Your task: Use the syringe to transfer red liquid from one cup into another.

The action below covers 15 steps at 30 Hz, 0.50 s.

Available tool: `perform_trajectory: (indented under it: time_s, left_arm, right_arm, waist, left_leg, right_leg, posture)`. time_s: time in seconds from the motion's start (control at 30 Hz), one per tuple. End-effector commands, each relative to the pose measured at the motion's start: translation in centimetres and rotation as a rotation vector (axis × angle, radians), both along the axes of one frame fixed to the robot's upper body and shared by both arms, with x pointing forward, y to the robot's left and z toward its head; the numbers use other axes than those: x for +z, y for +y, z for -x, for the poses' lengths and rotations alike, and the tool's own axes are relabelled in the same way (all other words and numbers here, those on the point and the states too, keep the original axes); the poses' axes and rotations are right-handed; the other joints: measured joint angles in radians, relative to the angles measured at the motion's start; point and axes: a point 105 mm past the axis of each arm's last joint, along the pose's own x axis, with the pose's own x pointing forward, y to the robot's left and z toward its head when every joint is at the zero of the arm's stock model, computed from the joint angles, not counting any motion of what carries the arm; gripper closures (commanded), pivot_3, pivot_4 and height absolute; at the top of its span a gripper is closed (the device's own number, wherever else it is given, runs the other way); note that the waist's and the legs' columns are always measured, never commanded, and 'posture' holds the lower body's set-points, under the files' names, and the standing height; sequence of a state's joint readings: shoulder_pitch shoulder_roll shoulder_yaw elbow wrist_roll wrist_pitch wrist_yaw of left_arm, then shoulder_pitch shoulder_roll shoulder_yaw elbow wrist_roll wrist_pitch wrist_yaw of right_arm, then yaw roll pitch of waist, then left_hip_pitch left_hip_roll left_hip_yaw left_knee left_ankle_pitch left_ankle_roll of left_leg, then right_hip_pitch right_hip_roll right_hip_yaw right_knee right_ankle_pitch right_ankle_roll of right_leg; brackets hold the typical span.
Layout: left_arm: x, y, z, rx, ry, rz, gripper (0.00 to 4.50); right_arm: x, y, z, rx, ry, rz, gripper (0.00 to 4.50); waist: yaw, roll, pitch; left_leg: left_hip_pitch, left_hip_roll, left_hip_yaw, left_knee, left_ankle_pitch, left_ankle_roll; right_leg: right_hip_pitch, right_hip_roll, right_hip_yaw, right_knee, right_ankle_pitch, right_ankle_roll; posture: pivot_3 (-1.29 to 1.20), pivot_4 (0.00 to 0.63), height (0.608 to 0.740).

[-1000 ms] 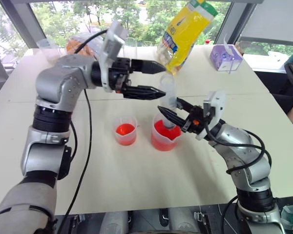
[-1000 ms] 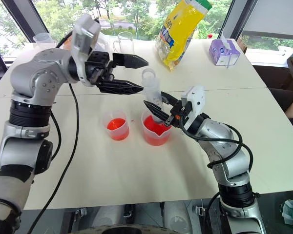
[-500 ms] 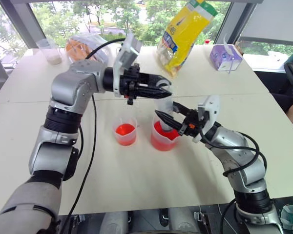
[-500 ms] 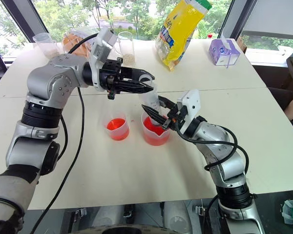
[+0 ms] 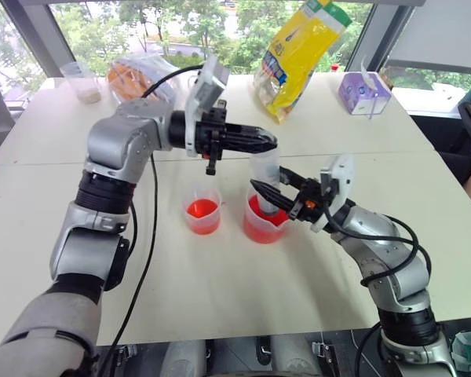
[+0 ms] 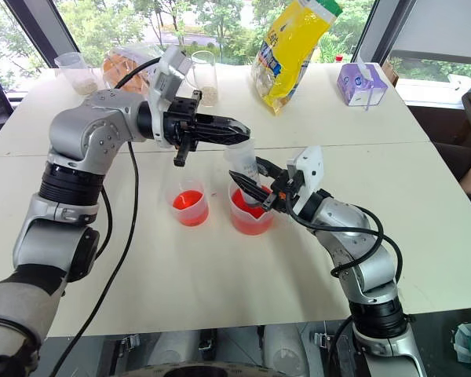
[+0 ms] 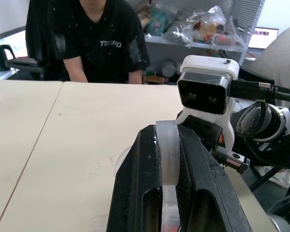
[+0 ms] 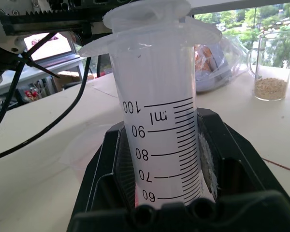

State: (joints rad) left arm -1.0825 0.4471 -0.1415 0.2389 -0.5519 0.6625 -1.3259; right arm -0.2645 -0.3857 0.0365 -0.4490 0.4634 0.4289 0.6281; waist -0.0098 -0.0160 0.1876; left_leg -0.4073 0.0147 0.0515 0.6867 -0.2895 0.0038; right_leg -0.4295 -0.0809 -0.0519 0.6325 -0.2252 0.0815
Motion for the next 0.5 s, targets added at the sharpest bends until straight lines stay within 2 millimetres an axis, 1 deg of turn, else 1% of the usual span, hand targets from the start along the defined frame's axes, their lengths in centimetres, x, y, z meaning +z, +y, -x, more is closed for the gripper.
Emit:
perform_trajectory:
  time_s: [0.03, 0.27, 0.5]
  left_arm:
    - [4.9, 0.8, 0.3, 0.022, -0.156, 0.102, 4.45]
    - [6.2, 1.3, 0.0, 0.042, -0.182, 0.126, 4.45]
    - [6.6, 1.5, -0.3, 0.054, -0.197, 0.132, 4.45]
  right_arm:
    - [-1.4, 0.2, 0.4, 0.033, 0.074, 0.003, 3.09]
    - [-2.7, 0.3, 0.4, 0.045, 0.132, 0.002, 3.09]
    - [-2.9, 0.5, 0.5, 0.052, 0.135, 0.005, 3.09]
  waist:
    - [0.000, 0.000, 0.000]
    - [0.000, 0.000, 0.000]
    - [0.000, 0.000, 0.000]
  left_leg:
    - [0.000, 0.000, 0.000, 0.000, 0.000, 0.000]
    - [0.000, 0.000, 0.000, 0.000, 0.000, 0.000]
    - [0.000, 0.000, 0.000, 0.000, 0.000, 0.000]
  right_leg:
    - [0.000, 0.000, 0.000, 0.000, 0.000, 0.000]
    - [0.000, 0.000, 0.000, 0.000, 0.000, 0.000]
    - [0.000, 0.000, 0.000, 0.000, 0.000, 0.000]
  posture:
    - [0.00, 0.150, 0.740]
    - [0.00, 0.150, 0.740]
    - [0.00, 0.150, 0.740]
